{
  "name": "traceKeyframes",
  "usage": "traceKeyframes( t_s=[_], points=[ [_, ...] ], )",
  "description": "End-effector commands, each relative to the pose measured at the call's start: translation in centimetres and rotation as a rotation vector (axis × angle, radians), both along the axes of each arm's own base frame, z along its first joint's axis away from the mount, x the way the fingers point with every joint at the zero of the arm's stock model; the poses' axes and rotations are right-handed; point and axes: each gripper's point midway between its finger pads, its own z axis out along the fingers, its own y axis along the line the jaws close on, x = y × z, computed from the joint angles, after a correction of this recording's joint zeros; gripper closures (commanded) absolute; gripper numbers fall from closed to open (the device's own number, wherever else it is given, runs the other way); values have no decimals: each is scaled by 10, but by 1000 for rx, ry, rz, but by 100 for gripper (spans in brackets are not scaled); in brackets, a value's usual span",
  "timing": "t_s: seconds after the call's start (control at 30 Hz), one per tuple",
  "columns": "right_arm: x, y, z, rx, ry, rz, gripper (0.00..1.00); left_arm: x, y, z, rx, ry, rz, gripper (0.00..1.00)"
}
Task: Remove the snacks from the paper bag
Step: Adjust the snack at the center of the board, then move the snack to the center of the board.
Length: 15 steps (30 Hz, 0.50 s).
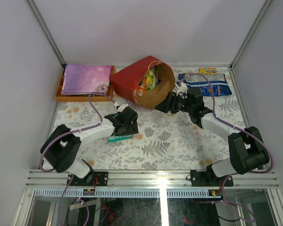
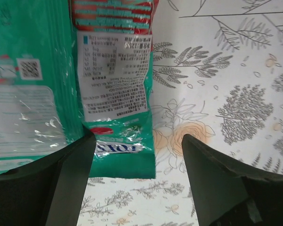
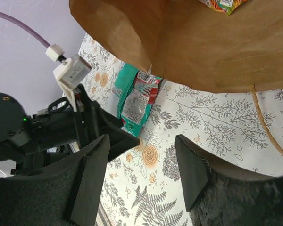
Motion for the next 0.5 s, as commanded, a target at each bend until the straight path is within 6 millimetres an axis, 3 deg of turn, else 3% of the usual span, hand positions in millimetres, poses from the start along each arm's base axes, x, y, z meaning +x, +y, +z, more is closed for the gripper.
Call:
traceKeyframes(
  t_s=[0.0,0.23,0.47],
  points=[
    [-2,3,7,41,-21,34,35,14,-4,-14,21,-26,33,26],
    [-4,3,-3,45,9,49,34,15,-11,-37,43,25,2,27],
    [-3,6,-3,59,20,68,35,-2,31,-67,75,153,102,29]
  ],
)
